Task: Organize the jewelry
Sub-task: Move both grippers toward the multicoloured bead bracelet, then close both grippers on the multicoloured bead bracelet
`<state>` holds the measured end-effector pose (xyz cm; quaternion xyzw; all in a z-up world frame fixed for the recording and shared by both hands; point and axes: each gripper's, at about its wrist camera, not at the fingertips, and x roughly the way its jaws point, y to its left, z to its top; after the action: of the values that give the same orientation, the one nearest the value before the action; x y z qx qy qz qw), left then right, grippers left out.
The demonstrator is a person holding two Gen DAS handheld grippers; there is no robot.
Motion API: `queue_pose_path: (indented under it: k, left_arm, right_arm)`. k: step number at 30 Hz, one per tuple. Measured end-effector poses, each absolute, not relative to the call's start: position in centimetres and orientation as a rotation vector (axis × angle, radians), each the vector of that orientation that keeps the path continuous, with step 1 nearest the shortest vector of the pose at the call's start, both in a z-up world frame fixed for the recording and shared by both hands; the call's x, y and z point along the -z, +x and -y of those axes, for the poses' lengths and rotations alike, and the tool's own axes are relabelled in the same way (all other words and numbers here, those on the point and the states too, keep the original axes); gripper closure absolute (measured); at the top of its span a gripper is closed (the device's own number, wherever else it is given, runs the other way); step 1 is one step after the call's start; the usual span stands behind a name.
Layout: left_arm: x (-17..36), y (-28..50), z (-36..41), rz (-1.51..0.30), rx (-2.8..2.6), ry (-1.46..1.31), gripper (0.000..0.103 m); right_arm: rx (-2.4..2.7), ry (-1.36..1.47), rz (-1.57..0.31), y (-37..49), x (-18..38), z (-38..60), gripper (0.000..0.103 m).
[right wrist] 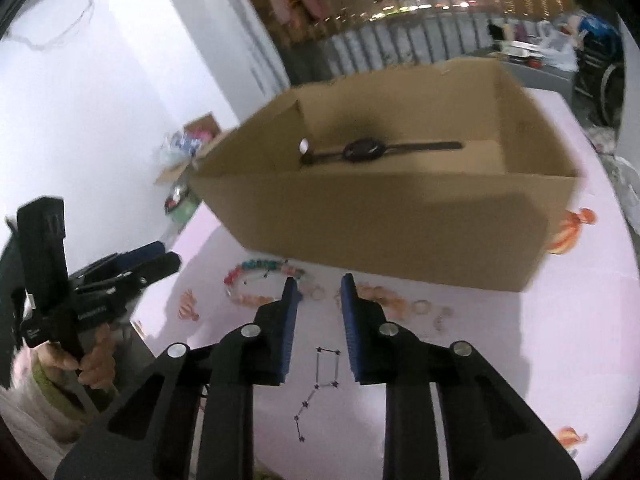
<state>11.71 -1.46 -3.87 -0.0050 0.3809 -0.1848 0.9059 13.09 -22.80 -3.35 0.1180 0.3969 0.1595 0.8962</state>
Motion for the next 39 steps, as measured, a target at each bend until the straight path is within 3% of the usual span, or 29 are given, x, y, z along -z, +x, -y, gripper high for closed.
queue_pose_path:
  k: [7, 23, 36, 39]
  left_arm:
    - [6.1, 11.8, 2.6, -0.736, 0.424, 0.108, 0.039]
    - [9.3, 13.7, 2.8, -0.797, 0.494, 0.155, 0.072]
    - [10.1, 14.3, 3.5, -0.801, 0.490, 0.188, 0.075]
    - [10.3, 14.2, 3.6, -0.792, 0.466, 0.207, 0.085]
  right_arm:
    - [-0.380, 0.076, -0.796, 13.6, 4.8, 19.5, 0.083]
    - [-0.456, -0.104, -0.842, 16.5, 6.8, 17.4, 0.083]
    - [-0.480, -0.119, -0.884, 17.2, 7.6, 16.6, 0.091]
    - [-0.481, -0.112, -0.888, 17.4, 7.7, 16.5, 0.093]
